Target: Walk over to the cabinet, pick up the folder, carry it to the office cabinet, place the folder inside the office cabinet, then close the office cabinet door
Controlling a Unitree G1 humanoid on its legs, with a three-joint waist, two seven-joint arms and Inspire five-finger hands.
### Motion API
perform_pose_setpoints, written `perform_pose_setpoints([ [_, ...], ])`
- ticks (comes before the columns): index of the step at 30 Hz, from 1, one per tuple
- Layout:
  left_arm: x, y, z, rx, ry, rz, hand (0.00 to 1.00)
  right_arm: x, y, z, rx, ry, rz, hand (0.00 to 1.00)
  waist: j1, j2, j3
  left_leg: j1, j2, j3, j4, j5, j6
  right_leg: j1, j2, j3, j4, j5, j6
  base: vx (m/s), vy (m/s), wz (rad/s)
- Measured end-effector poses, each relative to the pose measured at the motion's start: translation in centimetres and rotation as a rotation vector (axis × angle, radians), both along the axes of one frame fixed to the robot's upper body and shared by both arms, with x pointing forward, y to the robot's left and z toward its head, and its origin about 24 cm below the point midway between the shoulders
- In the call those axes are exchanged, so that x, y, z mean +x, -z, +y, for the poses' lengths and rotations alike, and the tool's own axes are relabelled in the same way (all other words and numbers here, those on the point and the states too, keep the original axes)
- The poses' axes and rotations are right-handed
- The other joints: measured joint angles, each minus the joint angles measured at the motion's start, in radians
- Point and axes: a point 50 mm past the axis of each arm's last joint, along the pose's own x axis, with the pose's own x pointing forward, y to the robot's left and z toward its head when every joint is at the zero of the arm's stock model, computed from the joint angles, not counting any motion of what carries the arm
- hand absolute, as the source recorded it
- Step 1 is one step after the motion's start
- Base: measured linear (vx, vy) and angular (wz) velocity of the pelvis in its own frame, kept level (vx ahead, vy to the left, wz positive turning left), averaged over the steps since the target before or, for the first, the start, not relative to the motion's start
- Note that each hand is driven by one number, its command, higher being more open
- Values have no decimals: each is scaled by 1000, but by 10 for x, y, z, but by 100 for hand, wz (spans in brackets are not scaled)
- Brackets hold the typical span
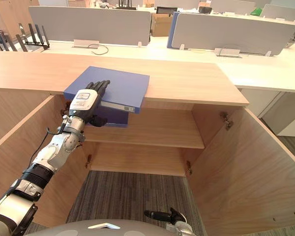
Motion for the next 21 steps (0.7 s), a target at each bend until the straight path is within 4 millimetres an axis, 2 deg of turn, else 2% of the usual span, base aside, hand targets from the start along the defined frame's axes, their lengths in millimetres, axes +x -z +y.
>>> perform_pose_setpoints([
  [4,10,-4,2,21,-13,-1,100,1,0,2,-3,-35,-2,100,-4,-4,2,-4,0,0,3,0,0,-4,0,1,0,2,2,0,0,0],
  [13,15,-6,1,82,-6,-17,100,1,0,2,-1,-38,-3,100,-5,-7,3,-22,0,-2,14,0,0,-21,0,6,0,11,0,-25,-17,-1],
  [14,16,-6,1,84,-10,-17,0,1,0,2,-1,-38,-3,100,-8,-7,3,-21,0,-1,15,0,0,-21,0,7,0,12,-1,-50,-28,-2],
  [19,16,-6,1,87,-11,-36,0,1,0,2,0,-36,-4,100,-12,-10,5,-22,1,-1,18,-1,-1,-21,0,7,0,12,0,-29,-22,-1],
  [21,22,-18,-2,106,-8,-92,0,1,0,2,-1,-35,-2,100,-9,-13,6,-23,1,-1,20,-1,-1,-21,0,7,0,13,-1,-35,-29,0],
])
